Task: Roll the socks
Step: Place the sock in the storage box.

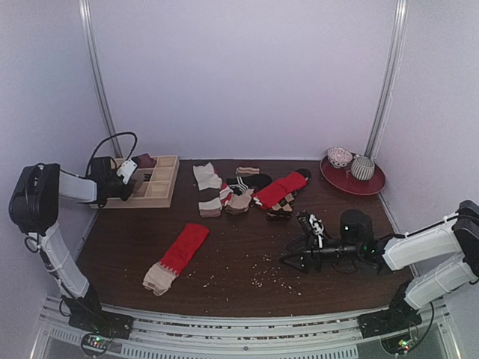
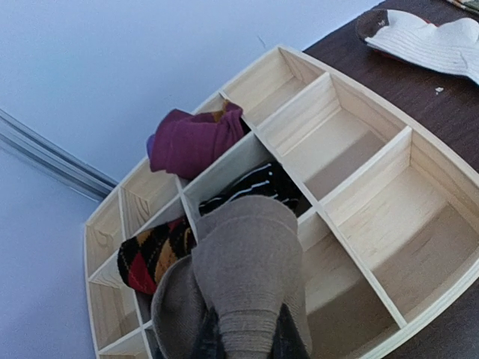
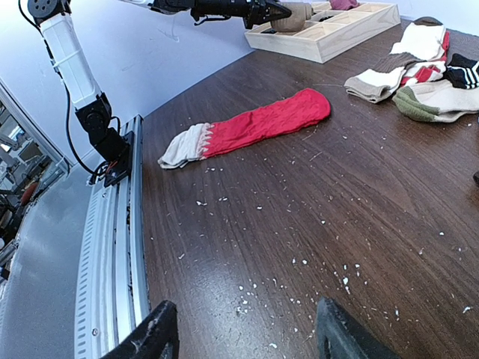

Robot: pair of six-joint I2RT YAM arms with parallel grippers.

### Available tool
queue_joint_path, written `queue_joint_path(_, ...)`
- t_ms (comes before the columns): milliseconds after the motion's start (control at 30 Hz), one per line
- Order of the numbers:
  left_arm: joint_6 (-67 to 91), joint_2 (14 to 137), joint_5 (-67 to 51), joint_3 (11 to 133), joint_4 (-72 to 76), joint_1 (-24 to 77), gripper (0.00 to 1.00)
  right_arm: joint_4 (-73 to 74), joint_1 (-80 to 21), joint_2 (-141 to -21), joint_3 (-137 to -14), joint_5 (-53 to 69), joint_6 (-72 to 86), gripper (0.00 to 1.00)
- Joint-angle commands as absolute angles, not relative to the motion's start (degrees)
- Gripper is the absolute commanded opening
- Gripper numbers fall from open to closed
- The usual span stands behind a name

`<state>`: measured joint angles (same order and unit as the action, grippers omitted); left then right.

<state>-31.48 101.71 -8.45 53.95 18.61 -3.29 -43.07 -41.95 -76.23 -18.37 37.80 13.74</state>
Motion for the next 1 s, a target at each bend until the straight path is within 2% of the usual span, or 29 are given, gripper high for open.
queue_joint_path(0,-33.0,102.5,-10.5,53.6,20.3,-3.6,0.0,-43.9,-41.5,-76.8,-19.4,38.6,14.0,0.63)
queue_joint_path(267,-36.2,106.8,-12.5,54.1,13.1,-3.2,0.0,-44.2,-41.5,-75.6,-19.0,38.8,14.4,0.63)
queue_joint_path(800,-33.9,117.1,-19.1,70.8,-16.0,-6.1,0.0,-43.3,-41.5,-73.8,-18.6,38.8,14.1,0.63)
queue_joint_path(967,-31.8,117.6,-16.9,74.8,-23.3,-6.4,0.0,-43.2,-41.5,-72.2,-18.0,38.6,14.2,0.63)
